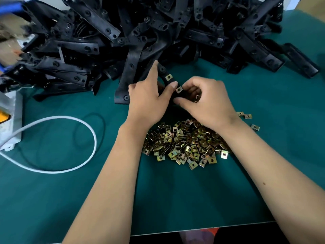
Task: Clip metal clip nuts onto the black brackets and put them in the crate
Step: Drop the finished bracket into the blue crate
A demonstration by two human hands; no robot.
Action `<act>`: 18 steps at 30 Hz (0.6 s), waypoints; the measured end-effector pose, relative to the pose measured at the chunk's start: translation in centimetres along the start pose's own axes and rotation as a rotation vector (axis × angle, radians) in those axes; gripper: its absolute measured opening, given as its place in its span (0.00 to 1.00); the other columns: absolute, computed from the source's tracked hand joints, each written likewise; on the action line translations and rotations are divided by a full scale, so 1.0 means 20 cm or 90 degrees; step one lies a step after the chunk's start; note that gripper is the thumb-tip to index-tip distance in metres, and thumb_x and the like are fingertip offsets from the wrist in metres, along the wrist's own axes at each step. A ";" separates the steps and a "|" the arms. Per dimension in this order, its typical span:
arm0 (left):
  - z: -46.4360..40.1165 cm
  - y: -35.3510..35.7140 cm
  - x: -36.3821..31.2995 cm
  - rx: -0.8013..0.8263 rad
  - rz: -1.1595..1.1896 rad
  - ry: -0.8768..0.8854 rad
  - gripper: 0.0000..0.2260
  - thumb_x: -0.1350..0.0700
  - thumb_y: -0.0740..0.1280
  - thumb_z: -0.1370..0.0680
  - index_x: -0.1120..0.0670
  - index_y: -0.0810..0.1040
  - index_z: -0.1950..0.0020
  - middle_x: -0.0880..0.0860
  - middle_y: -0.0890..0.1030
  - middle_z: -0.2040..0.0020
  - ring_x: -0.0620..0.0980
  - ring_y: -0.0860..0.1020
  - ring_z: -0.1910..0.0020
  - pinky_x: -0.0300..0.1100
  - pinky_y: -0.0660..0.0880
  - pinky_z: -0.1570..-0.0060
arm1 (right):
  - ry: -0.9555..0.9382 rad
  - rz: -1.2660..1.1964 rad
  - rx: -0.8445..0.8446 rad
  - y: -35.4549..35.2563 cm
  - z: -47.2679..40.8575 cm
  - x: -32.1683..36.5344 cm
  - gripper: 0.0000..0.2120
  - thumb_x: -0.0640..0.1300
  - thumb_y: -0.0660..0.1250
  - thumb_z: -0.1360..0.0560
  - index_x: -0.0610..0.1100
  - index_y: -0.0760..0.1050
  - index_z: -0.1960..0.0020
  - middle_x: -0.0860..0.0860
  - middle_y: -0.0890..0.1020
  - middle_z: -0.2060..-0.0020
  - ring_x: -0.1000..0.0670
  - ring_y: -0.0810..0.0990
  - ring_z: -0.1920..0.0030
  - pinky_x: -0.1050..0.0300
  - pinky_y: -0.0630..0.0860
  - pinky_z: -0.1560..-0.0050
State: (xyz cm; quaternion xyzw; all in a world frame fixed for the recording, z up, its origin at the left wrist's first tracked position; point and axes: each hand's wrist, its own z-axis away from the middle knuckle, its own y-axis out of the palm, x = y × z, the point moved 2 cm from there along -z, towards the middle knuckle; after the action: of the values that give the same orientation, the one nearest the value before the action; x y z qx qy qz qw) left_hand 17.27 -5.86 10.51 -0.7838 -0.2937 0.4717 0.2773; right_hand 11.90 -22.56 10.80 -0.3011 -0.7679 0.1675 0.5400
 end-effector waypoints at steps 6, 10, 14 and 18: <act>0.02 0.03 -0.05 0.014 0.008 0.001 0.34 0.42 0.64 0.18 0.52 0.58 0.17 0.42 0.76 0.64 0.44 0.71 0.56 0.42 0.56 0.42 | -0.026 -0.017 -0.046 -0.01 0.01 -0.03 0.11 0.45 0.80 0.30 0.44 0.79 0.59 0.54 0.80 0.68 0.57 0.75 0.69 0.63 0.72 0.67; 0.04 0.01 -0.11 0.025 0.004 0.021 0.34 0.43 0.66 0.18 0.54 0.58 0.17 0.38 0.73 0.63 0.49 0.77 0.51 0.51 0.63 0.30 | -0.061 -0.017 -0.030 -0.07 0.01 -0.02 0.12 0.43 0.78 0.31 0.41 0.75 0.61 0.49 0.79 0.68 0.50 0.75 0.67 0.55 0.71 0.67; 0.04 -0.02 -0.21 0.011 -0.025 0.036 0.33 0.43 0.65 0.18 0.55 0.58 0.17 0.40 0.75 0.64 0.56 0.80 0.49 0.61 0.67 0.32 | -0.053 -0.015 -0.051 -0.12 0.00 -0.02 0.11 0.42 0.78 0.30 0.41 0.77 0.58 0.51 0.79 0.66 0.51 0.76 0.65 0.58 0.71 0.65; 0.05 0.03 -0.46 0.032 -0.052 0.109 0.31 0.43 0.60 0.17 0.54 0.59 0.17 0.51 0.81 0.61 0.61 0.80 0.54 0.64 0.72 0.37 | -0.053 0.009 -0.134 -0.28 0.06 -0.02 0.16 0.41 0.76 0.27 0.42 0.79 0.41 0.51 0.84 0.51 0.51 0.83 0.49 0.54 0.79 0.49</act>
State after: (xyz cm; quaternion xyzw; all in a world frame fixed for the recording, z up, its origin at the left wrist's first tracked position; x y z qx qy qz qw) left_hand 12.95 -12.73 15.08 -0.8013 -0.2888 0.3985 0.3402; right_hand 9.25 -26.99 13.30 -0.3547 -0.8008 0.1021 0.4717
